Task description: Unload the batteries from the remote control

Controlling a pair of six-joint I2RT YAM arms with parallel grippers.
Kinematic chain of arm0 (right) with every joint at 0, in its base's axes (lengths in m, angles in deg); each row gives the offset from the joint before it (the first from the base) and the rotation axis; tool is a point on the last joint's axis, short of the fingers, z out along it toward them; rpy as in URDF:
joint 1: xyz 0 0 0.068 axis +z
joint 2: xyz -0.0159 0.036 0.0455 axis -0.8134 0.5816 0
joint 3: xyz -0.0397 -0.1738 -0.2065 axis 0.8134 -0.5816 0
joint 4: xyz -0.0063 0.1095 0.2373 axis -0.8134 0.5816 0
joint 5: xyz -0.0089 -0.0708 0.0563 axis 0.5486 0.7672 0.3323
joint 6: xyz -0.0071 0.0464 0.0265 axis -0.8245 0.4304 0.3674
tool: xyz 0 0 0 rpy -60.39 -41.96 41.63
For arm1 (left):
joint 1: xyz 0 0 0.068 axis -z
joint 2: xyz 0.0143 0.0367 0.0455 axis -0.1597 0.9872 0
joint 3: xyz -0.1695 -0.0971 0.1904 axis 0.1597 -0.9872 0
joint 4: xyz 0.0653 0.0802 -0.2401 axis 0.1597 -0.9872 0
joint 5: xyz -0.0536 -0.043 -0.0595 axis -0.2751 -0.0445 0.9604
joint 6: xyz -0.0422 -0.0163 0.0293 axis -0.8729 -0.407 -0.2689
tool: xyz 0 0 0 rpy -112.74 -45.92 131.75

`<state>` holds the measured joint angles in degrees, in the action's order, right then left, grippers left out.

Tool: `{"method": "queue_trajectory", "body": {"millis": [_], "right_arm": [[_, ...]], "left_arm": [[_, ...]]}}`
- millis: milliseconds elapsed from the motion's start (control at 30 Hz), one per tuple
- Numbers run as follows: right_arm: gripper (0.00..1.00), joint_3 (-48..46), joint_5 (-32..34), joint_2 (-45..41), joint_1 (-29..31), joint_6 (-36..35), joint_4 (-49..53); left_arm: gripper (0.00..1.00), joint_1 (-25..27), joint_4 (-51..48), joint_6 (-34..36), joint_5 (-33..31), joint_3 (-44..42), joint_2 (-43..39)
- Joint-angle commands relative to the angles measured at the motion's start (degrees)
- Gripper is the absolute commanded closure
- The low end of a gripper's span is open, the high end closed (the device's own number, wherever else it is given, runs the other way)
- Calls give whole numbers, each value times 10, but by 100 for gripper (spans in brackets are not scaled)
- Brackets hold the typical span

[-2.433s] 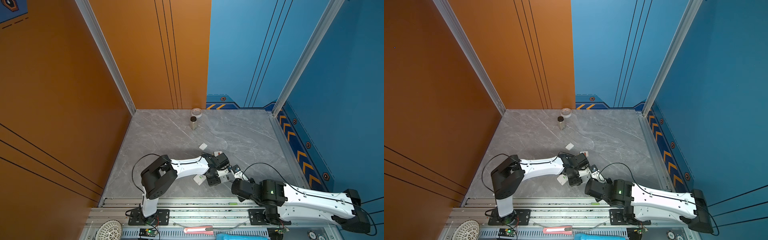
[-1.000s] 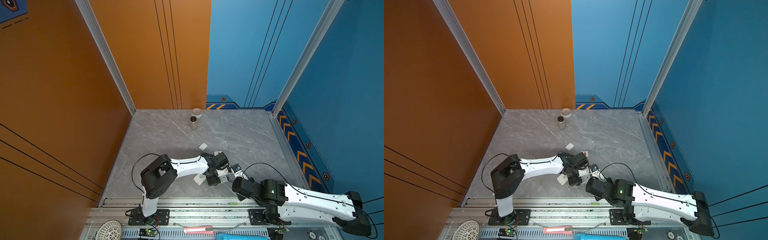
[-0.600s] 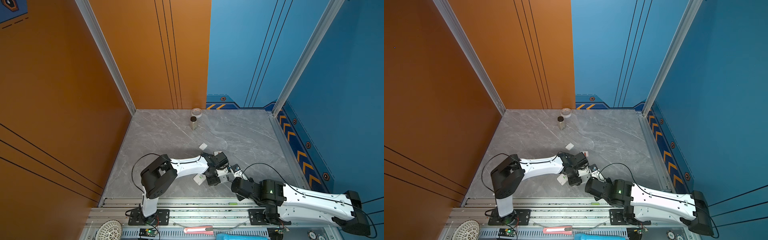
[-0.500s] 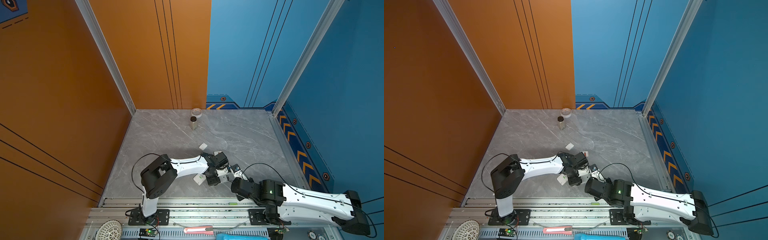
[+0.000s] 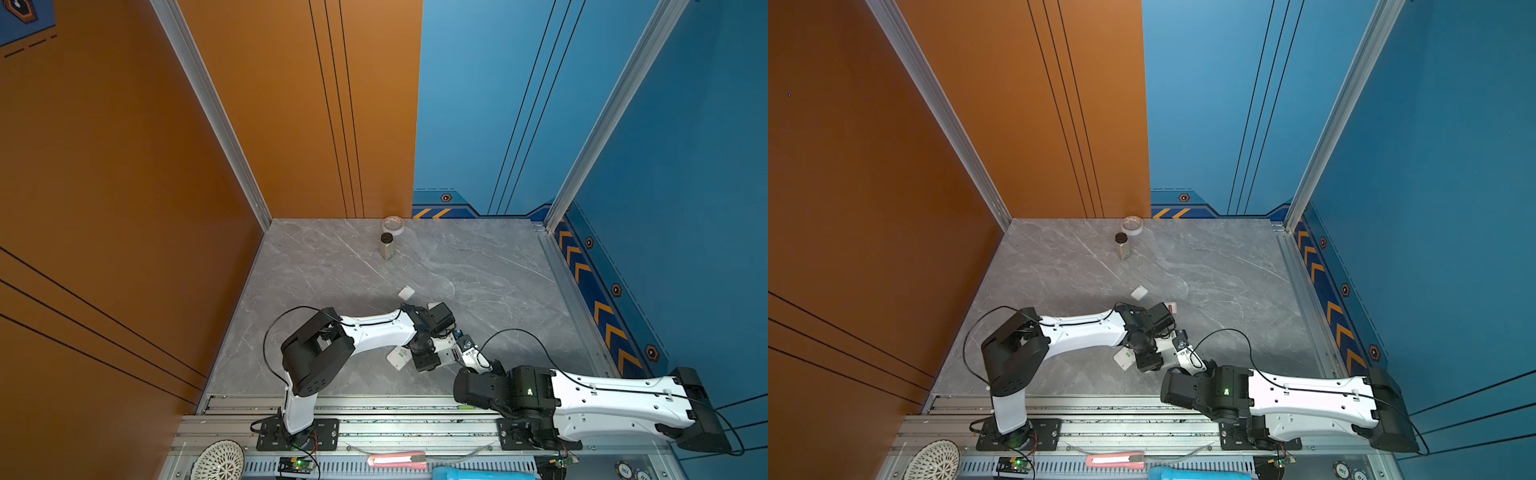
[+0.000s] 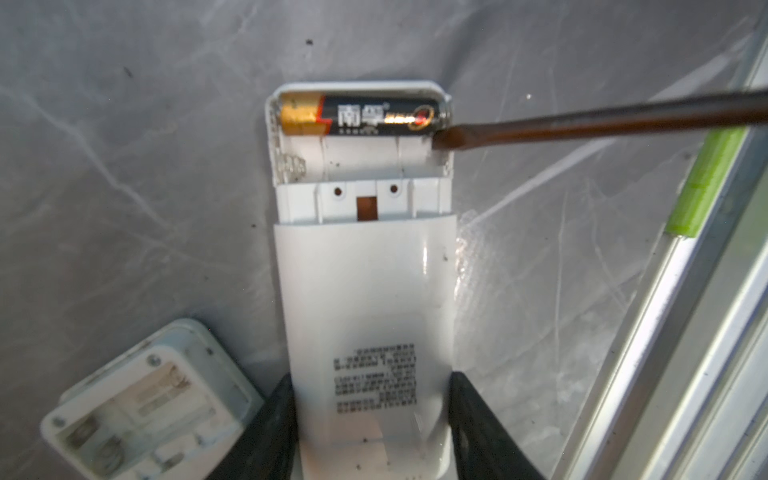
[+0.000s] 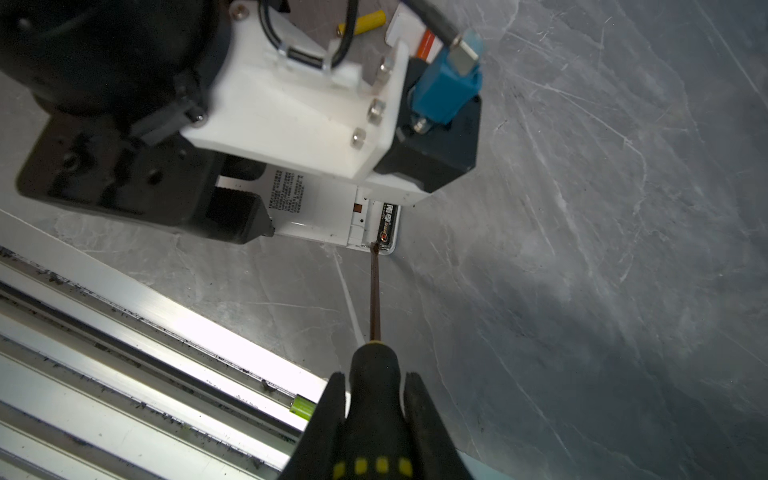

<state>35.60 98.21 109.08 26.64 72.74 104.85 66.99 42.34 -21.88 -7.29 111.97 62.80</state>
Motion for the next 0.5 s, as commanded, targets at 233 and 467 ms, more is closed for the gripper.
{"method": "queue_trajectory", "body": {"millis": [233,467], "right_arm": [[100,-18,175,66,41,83,-2],[100,-49,230,64,32,131,-25]], "left_arm": [[100,-21,-107,34,93,-4,44],[100,-37,-119,40,132,1,48]]}}
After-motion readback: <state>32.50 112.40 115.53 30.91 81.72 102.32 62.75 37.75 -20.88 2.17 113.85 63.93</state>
